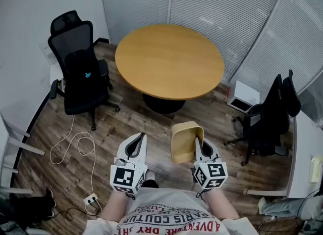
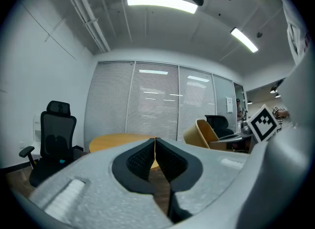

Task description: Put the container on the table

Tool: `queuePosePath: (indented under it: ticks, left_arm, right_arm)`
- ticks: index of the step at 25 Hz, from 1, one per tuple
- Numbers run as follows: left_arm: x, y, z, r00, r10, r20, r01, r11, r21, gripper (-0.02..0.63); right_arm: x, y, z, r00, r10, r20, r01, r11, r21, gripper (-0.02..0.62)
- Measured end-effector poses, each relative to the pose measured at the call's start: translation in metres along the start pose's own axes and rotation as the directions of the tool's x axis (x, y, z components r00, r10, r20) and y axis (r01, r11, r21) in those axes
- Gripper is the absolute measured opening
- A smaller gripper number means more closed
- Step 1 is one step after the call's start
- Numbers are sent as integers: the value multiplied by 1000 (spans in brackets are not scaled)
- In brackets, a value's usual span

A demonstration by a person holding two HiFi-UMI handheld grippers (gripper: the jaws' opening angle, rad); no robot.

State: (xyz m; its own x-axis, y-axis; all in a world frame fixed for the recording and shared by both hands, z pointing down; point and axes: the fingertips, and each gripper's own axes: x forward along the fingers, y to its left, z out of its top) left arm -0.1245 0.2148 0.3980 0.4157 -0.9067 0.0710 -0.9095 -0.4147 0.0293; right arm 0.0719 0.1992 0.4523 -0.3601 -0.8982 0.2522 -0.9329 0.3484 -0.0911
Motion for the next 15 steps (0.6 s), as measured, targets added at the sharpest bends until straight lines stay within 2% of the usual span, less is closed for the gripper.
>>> queuePosePath:
  ticks: [4, 8, 15]
  left_arm:
    - [10, 45, 1, 1000, -12, -13, 12, 1000, 14, 12]
    - [20, 81, -7, 999, 3, -34, -3, 1000, -3, 12]
    - [53, 113, -21, 998, 13, -68, -14, 1000, -26, 12]
  right_arm:
    - [37, 25, 5, 1000, -7, -9, 7, 1000, 9, 12]
    - [67, 40, 5, 999, -2, -33, 2, 1000, 12, 12]
    - [118, 34, 6, 999, 4, -54, -2, 1000, 31, 12]
